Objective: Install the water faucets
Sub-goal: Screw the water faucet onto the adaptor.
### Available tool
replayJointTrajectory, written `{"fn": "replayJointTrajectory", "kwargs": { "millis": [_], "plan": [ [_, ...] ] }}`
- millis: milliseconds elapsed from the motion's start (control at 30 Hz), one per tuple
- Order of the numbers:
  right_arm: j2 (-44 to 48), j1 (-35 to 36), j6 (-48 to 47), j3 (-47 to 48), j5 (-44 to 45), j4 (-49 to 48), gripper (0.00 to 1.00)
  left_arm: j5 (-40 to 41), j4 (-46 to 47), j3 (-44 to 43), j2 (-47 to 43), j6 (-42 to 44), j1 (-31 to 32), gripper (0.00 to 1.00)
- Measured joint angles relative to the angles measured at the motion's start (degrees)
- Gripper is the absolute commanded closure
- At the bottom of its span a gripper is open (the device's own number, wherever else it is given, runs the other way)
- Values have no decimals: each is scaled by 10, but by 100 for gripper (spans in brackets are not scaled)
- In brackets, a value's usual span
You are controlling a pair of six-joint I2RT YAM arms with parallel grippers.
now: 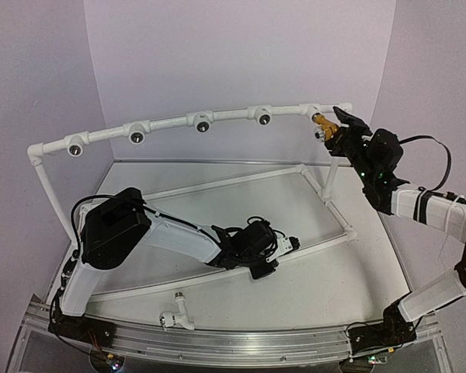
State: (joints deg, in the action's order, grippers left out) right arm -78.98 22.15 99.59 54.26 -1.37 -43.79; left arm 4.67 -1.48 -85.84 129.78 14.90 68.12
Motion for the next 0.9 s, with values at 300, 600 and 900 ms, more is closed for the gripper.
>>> {"fn": "replayJointTrajectory", "kwargs": {
  "millis": [300,600,900],
  "plan": [
    [13,3,-54,37,-10,89,55,0,0,0,0,-1,0,100],
    [34,42,-134,55,-6,193,77,0,-1,0,0,-1,0,100],
    [43,62,-259,73,23,256,100,0,-1,0,0,-1,0,100]
  ]
}}
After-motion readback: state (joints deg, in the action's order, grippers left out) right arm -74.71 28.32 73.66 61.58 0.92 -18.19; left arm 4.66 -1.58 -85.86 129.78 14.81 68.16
